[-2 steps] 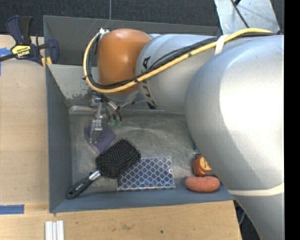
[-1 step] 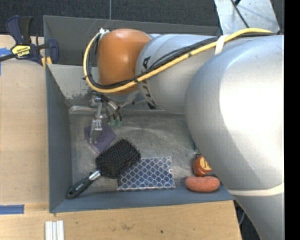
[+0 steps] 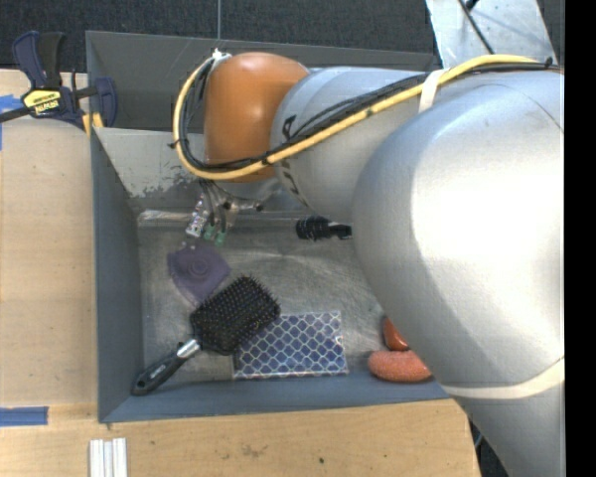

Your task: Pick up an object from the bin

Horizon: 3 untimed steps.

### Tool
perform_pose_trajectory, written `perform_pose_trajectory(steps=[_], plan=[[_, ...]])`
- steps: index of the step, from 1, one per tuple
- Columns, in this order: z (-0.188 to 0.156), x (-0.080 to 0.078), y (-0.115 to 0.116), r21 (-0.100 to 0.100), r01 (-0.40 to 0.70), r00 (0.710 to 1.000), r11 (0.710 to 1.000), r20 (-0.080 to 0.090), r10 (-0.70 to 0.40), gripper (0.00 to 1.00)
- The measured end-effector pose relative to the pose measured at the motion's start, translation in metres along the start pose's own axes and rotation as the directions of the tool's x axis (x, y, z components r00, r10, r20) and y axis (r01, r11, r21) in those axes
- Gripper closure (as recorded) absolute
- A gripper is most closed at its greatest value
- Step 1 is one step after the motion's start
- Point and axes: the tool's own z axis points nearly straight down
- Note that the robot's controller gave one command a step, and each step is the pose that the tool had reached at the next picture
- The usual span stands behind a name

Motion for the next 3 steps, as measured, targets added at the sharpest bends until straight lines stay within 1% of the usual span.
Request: perform_pose_trajectory(steps=[1, 3], plan=[[0.0000, 0.0002, 0.0002, 0.000, 0.001, 1.000, 1.000, 0.000, -0.001, 0.00], [0.0000, 0.0004, 0.0004, 0.000, 0.002, 1.000, 1.000, 0.000, -0.002, 0.00]])
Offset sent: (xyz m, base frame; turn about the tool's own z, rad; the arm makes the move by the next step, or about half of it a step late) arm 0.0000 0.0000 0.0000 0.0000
